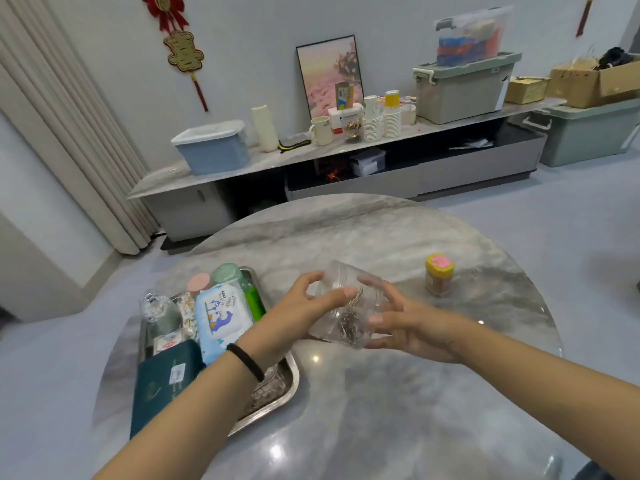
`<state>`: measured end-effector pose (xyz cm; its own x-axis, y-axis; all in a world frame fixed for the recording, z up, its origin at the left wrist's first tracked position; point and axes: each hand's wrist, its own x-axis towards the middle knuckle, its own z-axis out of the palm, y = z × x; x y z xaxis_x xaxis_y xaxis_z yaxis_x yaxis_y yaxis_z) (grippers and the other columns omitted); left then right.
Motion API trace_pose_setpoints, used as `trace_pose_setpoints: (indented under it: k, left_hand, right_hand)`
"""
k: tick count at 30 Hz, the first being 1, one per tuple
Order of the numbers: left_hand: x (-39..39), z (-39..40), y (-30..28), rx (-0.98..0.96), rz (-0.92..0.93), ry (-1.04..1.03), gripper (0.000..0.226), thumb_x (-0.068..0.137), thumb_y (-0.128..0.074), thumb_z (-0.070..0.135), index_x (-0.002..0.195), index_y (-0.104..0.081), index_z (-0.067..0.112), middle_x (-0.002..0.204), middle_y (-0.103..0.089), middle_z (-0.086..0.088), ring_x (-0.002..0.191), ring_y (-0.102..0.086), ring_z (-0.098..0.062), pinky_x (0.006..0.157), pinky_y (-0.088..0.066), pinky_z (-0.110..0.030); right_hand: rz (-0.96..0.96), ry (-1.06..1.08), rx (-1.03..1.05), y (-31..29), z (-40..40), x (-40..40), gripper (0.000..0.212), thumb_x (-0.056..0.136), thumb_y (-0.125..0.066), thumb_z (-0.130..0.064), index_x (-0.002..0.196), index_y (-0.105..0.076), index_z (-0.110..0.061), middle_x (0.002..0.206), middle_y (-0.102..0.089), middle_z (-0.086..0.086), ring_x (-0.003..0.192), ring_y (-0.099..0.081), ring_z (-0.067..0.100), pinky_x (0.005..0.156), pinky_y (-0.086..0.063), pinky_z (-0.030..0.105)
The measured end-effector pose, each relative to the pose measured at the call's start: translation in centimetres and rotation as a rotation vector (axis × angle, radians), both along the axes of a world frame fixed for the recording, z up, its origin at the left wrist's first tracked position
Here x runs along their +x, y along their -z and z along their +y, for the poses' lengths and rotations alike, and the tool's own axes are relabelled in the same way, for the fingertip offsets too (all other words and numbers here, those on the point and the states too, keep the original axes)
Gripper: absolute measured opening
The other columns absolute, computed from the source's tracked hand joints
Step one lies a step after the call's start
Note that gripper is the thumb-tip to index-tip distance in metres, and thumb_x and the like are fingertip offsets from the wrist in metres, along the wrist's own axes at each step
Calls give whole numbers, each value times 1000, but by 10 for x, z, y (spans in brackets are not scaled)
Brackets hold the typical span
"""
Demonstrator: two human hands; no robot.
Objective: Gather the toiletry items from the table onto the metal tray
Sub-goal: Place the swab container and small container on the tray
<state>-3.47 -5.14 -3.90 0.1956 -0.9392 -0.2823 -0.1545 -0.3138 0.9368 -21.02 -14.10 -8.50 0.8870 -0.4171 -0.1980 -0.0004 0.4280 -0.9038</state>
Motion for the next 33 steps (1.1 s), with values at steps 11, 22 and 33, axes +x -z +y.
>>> trace_pose_setpoints:
  k: [11, 22, 33]
  left_hand:
    - [32, 53, 12, 9, 267, -116, 92, 44, -80, 39, 124, -41, 17, 117, -66, -9, 98, -68, -25, 87, -55, -47]
    - [47, 50, 12, 45, 296, -126, 89, 49, -82, 39, 125, -43, 12, 117, -64, -10, 99, -68, -27, 88, -55, -49]
    - [41, 48, 28, -126, -48, -8, 93, 39, -82, 45, 120, -35, 35, 119, -53, 5, 111, -59, -13, 93, -53, -36]
  right_hand:
    - [-83, -93, 109, -2, 33, 46, 84, 53, -83, -20, 128, -48, -35, 132, -53, 8, 103, -65, 28, 86, -53, 49]
    - [-101, -95, 121, 5, 26, 52, 90, 48, -88, -20, 127, -49, -37, 133, -55, 11, 115, -58, 36, 97, -46, 57]
    - [-2, -129, 159, 11, 20, 48, 99, 48, -87, -40, 136, -45, -26, 125, -61, 16, 99, -65, 34, 77, -56, 46]
